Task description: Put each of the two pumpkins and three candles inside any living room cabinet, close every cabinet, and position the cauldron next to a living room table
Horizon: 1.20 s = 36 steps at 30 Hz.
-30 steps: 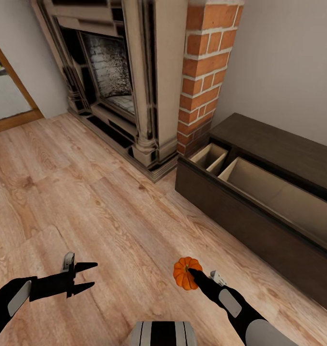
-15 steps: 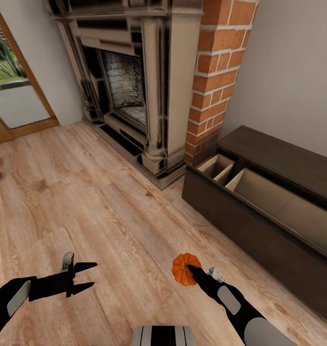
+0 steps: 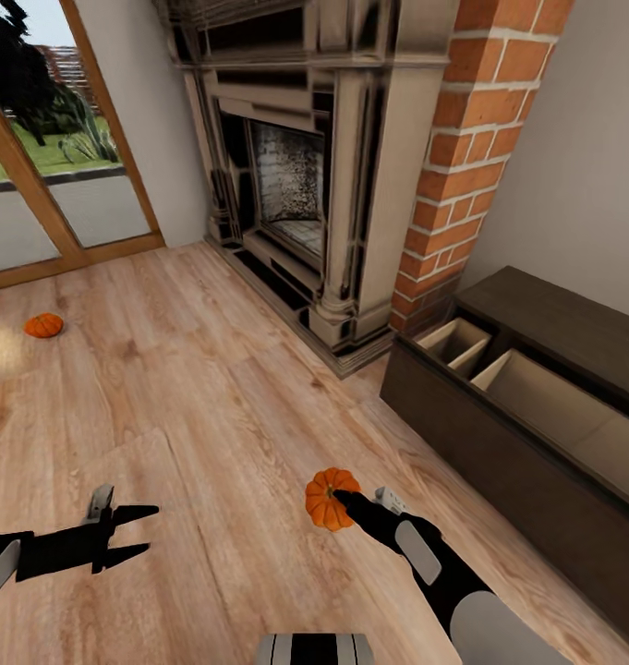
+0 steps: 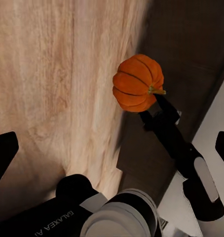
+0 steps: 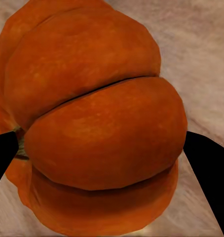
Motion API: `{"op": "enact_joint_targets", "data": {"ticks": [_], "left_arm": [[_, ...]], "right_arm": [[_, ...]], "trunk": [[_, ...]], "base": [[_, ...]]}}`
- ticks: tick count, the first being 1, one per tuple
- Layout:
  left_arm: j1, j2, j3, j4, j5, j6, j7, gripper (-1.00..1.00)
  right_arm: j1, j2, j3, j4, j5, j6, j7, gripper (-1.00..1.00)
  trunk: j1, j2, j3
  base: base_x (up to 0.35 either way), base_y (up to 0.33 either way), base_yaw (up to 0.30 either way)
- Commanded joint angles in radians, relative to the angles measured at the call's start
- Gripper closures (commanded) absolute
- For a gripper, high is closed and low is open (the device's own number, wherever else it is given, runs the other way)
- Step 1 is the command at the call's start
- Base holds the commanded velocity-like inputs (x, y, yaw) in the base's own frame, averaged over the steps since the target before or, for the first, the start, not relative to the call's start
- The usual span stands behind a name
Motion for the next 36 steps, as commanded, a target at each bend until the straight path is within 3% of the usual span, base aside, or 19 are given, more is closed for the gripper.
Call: {"op": "enact_joint_targets", "data": {"ticks": [1,6,28,33,36], "left_arm": [[0.0,0.001,0.0,0.0,0.0,0.0,0.007,-1.0],[0.0,0.001,0.006,0.001,0.001,-0.002,0.072,-1.0],[0.0,-0.003,0.005,0.002,0.001,-0.004,0.107,-1.0],[0.0,-0.004,0.01,0.002,0.001,-0.004,0.135,-1.0],[0.0,-0.005,0.009,0.002,0.001,-0.004,0.138,-1.0]], "right_arm": [[-0.001,-0.003,0.007,0.0,-0.002,0.0,0.002,1.0],[0.004,-0.014,0.04,0.0,-0.004,0.001,0.008,1.0],[0.006,-0.031,0.046,0.001,0.002,0.017,0.056,1.0],[0.006,-0.031,0.105,-0.001,0.05,0.016,0.058,1.0],[0.006,-0.029,0.117,-0.001,0.059,0.015,0.051,1.0]], "trunk": [[0.0,0.0,0.003],[-0.003,0.001,0.02],[-0.013,0.007,0.105],[-0.015,0.008,0.125],[-0.016,0.008,0.136]], "base": [[0.0,0.0,0.228],[0.0,0.0,0.079],[0.0,0.0,0.001],[0.0,0.0,0.006],[0.0,0.0,0.191]]}}
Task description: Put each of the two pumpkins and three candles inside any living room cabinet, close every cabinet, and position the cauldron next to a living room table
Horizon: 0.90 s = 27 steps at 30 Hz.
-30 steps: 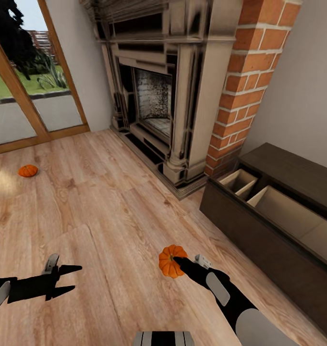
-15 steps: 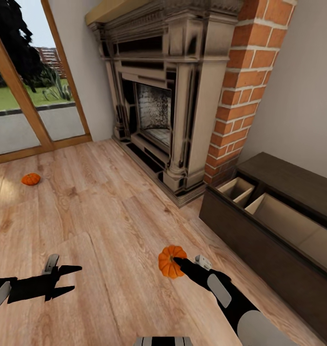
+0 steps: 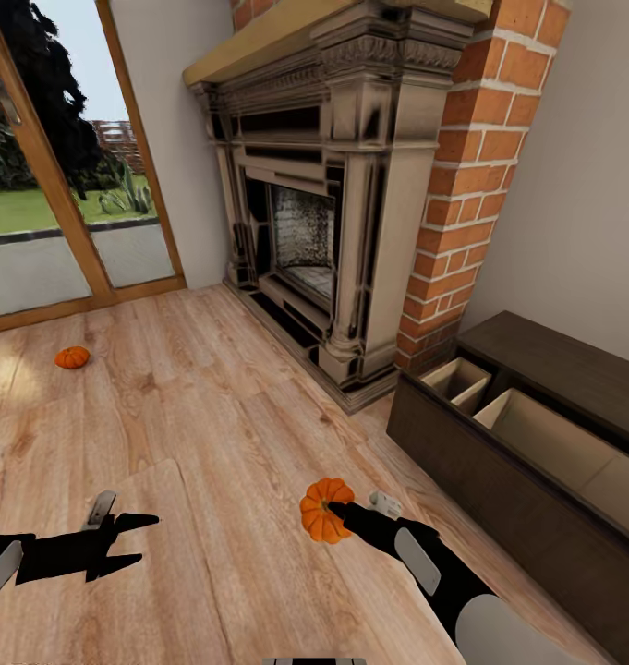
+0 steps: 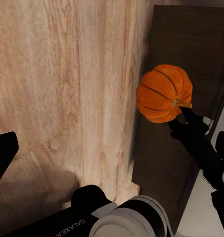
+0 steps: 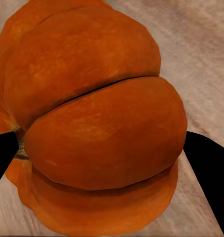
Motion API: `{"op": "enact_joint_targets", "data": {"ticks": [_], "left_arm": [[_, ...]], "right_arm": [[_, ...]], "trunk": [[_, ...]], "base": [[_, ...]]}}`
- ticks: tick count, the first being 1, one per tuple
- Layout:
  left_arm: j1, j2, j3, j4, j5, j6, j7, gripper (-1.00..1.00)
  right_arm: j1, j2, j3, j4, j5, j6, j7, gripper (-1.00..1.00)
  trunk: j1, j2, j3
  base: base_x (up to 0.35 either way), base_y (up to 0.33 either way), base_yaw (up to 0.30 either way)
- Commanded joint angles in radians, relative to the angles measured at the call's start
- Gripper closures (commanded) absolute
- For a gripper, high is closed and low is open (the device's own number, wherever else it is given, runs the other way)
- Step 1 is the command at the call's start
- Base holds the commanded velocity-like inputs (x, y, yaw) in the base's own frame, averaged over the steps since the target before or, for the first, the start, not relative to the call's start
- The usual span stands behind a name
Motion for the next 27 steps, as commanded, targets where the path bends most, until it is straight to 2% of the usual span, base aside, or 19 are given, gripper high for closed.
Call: {"op": "enact_joint_targets", "data": {"ticks": [1,4,27], "left_arm": [[0.0,0.0,0.0,0.0,-0.001,0.0,0.001,-1.0],[0.0,-0.002,0.0,0.0,-0.001,0.0,0.001,-1.0],[0.0,0.002,0.001,0.0,-0.001,-0.022,0.003,-1.0]], "right_arm": [[0.0,-0.001,0.001,0.0,-0.001,0.0,0.001,1.0],[0.0,0.001,0.003,0.0,0.001,-0.001,-0.001,1.0],[-0.001,0.011,0.006,-0.001,0.004,0.0,-0.003,1.0]], "trunk": [[0.0,0.0,0.004],[-0.002,0.001,0.016],[-0.002,0.001,0.016]], "base": [[0.0,0.0,0.252],[0.0,0.0,0.273],[0.0,0.0,0.289]]}}
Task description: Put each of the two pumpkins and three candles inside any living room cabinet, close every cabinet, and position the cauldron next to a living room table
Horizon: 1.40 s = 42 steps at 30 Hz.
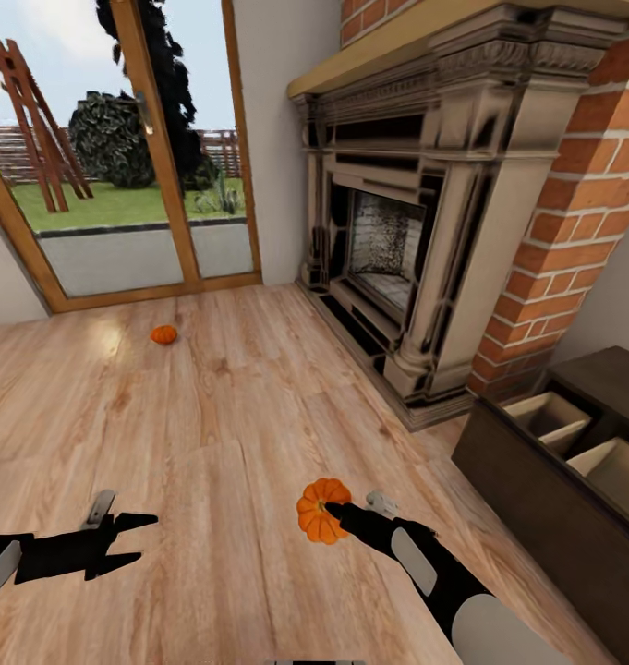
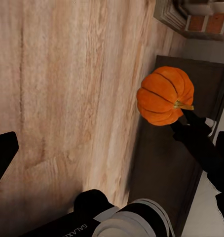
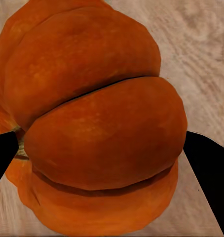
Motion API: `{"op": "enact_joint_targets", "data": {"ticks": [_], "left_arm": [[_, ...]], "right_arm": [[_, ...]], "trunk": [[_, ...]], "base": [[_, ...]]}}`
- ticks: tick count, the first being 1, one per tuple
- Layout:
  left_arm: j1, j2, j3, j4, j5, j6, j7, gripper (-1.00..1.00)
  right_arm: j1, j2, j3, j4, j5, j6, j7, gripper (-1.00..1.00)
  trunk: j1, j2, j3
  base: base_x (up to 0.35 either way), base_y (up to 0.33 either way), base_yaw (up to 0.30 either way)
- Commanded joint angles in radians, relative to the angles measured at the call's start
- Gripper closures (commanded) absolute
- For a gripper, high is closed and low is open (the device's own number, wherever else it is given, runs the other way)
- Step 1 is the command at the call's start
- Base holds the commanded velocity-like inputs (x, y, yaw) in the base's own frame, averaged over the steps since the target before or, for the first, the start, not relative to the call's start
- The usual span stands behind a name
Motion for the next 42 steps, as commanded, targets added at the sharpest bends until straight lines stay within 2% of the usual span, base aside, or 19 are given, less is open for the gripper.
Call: {"op": "enact_joint_targets", "data": {"ticks": [1,10,20,27,34,39,42], "left_arm": [[0.0,0.0,0.0,0.0,0.0,-0.001,0.0,-1.0],[0.0,0.003,0.003,0.0,0.0,-0.004,0.001,-1.0],[0.0,0.003,0.003,0.0,0.0,-0.004,0.001,-1.0],[0.0,0.003,0.003,0.0,0.001,-0.003,0.0,-1.0],[0.0,0.003,0.002,0.0,0.004,-0.003,-0.003,-1.0],[0.0,0.0,0.004,0.0,0.006,-0.002,-0.004,-1.0],[0.0,0.0,0.004,0.0,0.006,-0.001,-0.005,-1.0]], "right_arm": [[0.0,0.0,0.0,-0.001,-0.004,0.0,0.001,1.0],[-0.002,0.001,0.0,-0.002,-0.004,0.001,0.001,1.0],[-0.002,0.001,0.0,-0.002,-0.004,-0.003,0.0,1.0],[-0.002,0.003,0.005,-0.002,-0.004,-0.004,-0.001,1.0],[-0.001,0.001,0.008,-0.02,-0.004,-0.007,0.0,1.0],[0.002,0.0,0.012,-0.054,-0.004,-0.01,0.001,1.0],[0.003,0.001,0.049,-0.058,-0.004,-0.009,0.0,1.0]], "trunk": [[0.0,0.0,0.0],[0.0,0.0,0.0],[0.0,0.0,0.0],[0.0,0.0,0.003],[0.0,0.0,0.004],[-0.009,0.015,0.022],[-0.021,0.036,0.031]], "base": [[0.0,0.0,0.29],[0.152,0.0,0.268],[0.327,0.003,0.035],[0.322,0.089,0.2],[0.073,0.016,0.034],[0.005,0.001,0.002],[0.0,0.0,0.0]]}}
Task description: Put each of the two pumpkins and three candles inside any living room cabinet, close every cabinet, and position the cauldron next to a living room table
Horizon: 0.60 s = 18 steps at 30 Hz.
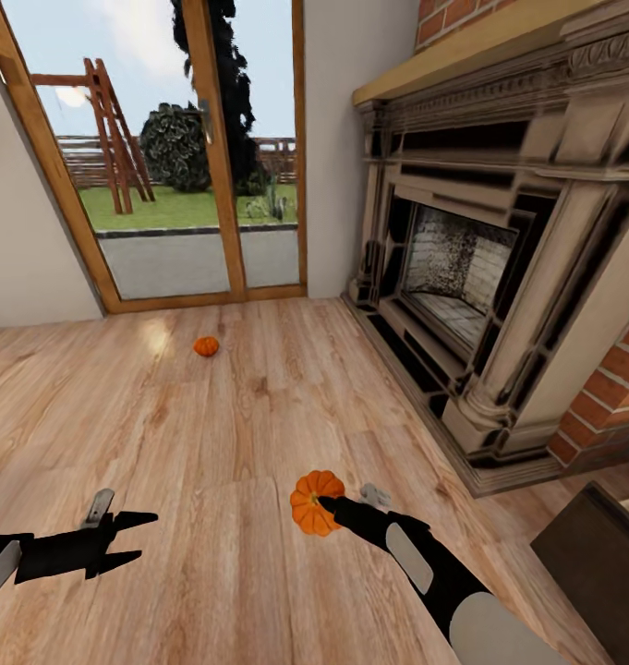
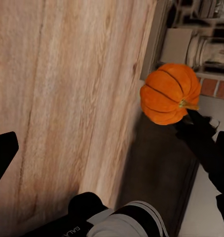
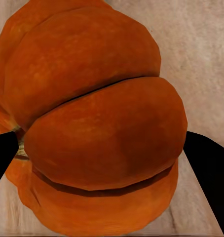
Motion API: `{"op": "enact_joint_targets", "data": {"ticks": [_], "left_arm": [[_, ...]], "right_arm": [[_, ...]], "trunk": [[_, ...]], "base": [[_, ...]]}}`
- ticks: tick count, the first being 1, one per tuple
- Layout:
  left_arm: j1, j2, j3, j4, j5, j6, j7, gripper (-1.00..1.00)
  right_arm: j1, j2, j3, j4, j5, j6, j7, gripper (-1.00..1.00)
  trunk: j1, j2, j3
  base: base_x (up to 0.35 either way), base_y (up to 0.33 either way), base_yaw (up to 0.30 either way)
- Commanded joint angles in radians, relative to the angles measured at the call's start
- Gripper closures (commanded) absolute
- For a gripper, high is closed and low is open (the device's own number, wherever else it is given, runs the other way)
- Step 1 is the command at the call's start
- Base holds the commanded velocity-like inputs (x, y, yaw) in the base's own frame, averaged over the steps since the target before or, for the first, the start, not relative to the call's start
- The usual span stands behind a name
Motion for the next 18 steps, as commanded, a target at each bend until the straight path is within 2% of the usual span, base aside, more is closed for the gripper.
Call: {"op": "enact_joint_targets", "data": {"ticks": [1,4,12,18], "left_arm": [[0.0,0.0,0.0,0.0,0.0,0.0,0.0,-1.0],[0.0,0.001,0.0,0.0,0.0,0.0,0.0,-1.0],[0.0,0.0,0.0,0.0,0.0,0.0,0.002,-1.0],[0.0,0.001,-0.002,0.0,0.001,-0.003,-0.004,-1.0]], "right_arm": [[0.0,-0.001,0.013,0.0,0.002,0.0,0.001,1.0],[0.0,-0.005,0.028,-0.001,0.0,-0.001,0.0,1.0],[0.0,-0.011,0.03,0.0,-0.004,0.0,-0.001,1.0],[0.0,-0.007,0.028,-0.001,-0.004,-0.001,-0.002,1.0]], "trunk": [[-0.004,0.007,0.003],[-0.015,0.028,0.013],[-0.046,0.084,0.038],[-0.046,0.084,0.042]], "base": [[0.0,0.0,0.0],[0.0,0.0,0.0],[0.0,0.0,0.0],[0.0,0.0,0.139]]}}
